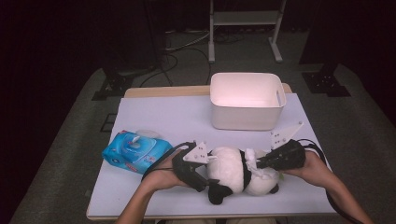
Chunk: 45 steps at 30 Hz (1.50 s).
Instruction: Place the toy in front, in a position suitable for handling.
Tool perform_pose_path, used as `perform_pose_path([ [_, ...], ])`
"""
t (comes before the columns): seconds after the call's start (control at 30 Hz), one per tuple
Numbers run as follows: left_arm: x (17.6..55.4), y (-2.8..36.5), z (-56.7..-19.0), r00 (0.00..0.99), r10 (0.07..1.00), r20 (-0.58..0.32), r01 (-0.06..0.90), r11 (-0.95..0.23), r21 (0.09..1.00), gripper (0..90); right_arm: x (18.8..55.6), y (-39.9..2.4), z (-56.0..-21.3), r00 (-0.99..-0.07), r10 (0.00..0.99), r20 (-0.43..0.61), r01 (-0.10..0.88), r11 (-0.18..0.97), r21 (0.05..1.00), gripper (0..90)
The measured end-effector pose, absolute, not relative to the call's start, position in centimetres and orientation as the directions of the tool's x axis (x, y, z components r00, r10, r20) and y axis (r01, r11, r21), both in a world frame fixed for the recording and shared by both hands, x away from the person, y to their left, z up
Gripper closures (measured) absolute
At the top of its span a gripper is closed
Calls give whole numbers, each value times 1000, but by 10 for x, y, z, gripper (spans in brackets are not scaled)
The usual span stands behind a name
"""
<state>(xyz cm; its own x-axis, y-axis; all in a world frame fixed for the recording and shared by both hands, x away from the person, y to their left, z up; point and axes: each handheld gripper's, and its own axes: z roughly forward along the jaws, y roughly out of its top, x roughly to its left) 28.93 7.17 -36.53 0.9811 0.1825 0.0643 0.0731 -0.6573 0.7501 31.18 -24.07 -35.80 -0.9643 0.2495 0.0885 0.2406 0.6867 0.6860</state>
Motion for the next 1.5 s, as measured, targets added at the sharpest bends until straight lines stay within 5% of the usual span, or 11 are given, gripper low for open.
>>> perform_pose_path([
  [0.87,294,56,-375,979,200,49,96,-656,749,251,300,-168,-334,-996,85,1,64,738,672,856],
  [1.5,296,55,-377,978,206,34,109,-643,758,255,294,-177,-339,-996,93,16,79,738,670,854],
])
